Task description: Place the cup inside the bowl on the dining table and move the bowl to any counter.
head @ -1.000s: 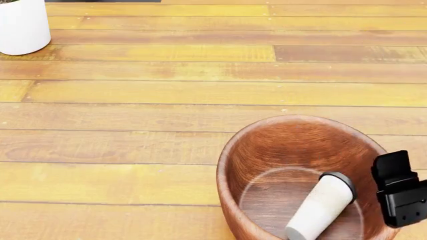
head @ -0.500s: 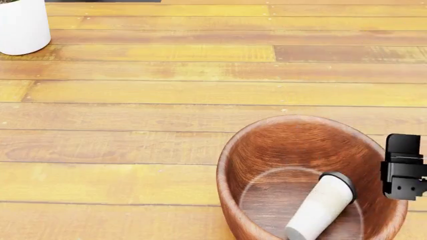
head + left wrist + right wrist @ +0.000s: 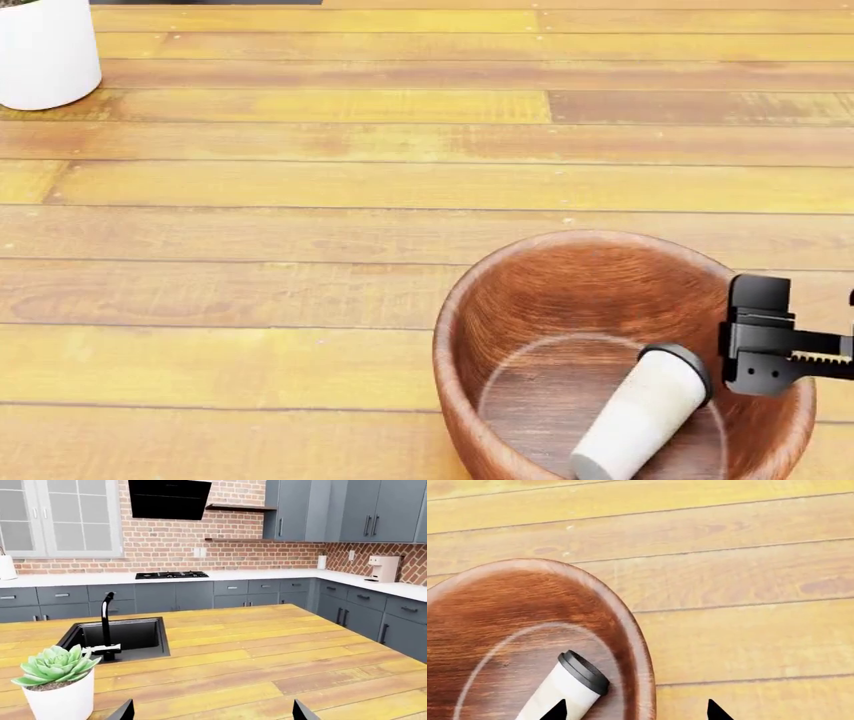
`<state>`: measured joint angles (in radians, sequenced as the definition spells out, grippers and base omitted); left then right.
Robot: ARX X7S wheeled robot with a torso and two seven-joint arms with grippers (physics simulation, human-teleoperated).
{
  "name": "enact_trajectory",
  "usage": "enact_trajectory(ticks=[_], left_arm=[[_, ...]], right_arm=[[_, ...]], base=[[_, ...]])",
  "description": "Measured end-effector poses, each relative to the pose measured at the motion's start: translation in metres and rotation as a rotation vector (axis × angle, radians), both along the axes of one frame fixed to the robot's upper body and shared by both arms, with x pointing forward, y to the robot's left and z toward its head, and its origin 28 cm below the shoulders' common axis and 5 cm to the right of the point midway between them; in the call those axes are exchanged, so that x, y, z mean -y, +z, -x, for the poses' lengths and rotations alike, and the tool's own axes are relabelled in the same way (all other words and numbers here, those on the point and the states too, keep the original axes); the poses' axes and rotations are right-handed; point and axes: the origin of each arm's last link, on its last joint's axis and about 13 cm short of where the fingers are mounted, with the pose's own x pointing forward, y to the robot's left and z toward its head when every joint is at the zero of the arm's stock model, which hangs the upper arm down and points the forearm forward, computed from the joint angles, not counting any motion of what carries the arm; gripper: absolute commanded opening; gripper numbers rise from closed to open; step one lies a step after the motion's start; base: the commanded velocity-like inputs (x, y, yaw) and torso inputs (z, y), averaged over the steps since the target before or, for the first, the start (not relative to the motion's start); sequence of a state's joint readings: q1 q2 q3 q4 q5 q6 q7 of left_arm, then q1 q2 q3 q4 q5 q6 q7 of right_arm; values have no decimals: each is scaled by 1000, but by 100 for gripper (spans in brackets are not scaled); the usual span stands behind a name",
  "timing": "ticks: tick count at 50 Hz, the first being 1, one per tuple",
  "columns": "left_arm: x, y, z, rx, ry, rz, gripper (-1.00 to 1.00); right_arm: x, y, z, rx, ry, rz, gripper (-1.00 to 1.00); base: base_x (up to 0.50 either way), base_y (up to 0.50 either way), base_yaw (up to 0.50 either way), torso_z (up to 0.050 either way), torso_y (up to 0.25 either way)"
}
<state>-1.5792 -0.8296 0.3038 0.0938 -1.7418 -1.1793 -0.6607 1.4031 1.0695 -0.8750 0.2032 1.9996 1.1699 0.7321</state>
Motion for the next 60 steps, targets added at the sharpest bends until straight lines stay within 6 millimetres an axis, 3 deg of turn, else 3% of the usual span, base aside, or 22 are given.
enact_trajectory(ticks=[41,42,60], left_arm=[[1,-5,1,-5,-6,19,100],[1,-5,1,-5,-6,19,100],[2,-7,1,-6,-7,27,100]], right_arm=[[-6,-31,-19,-63,30,16,100],[-6,-31,-19,-63,30,16,-100],[-6,-34,-20,-25,32,57,-100]], base=[[0,0,0,0,0],[0,0,0,0,0],[0,0,0,0,0]])
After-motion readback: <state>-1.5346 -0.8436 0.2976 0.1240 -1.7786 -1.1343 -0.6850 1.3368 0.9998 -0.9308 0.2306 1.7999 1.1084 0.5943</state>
